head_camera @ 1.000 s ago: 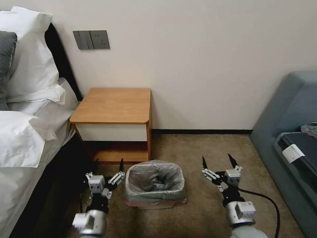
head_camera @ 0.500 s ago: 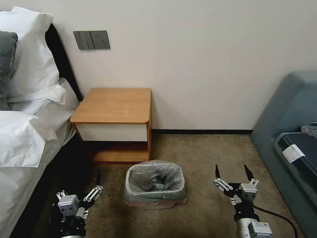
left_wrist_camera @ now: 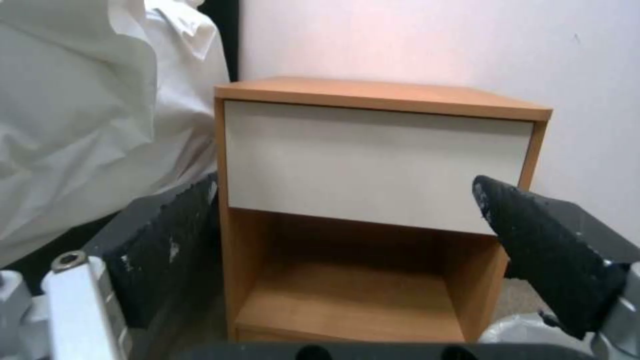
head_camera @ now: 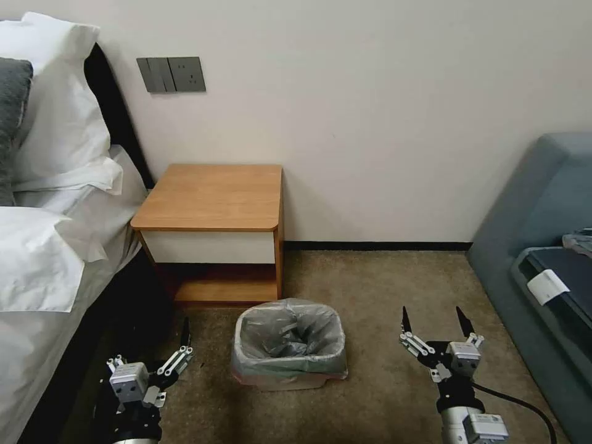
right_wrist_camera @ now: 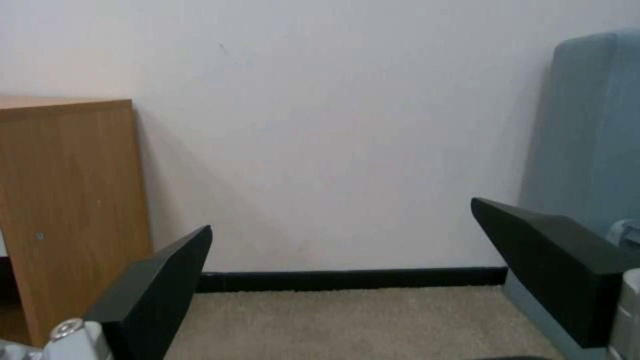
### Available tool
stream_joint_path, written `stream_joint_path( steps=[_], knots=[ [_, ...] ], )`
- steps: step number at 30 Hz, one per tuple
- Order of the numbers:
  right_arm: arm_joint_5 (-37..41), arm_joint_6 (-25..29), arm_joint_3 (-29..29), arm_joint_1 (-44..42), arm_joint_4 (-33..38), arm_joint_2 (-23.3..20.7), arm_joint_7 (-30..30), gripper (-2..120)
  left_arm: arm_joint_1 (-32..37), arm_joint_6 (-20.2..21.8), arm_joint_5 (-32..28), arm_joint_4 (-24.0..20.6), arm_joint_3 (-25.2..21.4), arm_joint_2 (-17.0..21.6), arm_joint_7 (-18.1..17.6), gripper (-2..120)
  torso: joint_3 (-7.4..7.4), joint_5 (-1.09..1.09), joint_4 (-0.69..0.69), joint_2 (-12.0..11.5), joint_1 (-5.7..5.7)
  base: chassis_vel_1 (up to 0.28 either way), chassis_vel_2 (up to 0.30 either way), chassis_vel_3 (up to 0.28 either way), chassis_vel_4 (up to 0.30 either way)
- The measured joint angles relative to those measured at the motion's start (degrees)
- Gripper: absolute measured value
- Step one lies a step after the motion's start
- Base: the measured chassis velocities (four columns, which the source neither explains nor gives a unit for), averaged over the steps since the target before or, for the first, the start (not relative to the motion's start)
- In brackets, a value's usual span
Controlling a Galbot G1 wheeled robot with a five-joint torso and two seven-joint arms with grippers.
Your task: Pick up the garbage bag from the table and place it over the trash can.
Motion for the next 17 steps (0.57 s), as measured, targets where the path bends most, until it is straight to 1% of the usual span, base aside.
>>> stream_joint_path(
  steps=[17],
  knots=[
    [0.0,-0.1,0.0,0.1,0.0,0.0,0.0,100,-0.1,0.1,-0.1,0.1,0.1,0.1,-0.1,100,0.0,0.0,0.0,0.0,0.0,0.0,0.0,0.0,0.0]
  ],
)
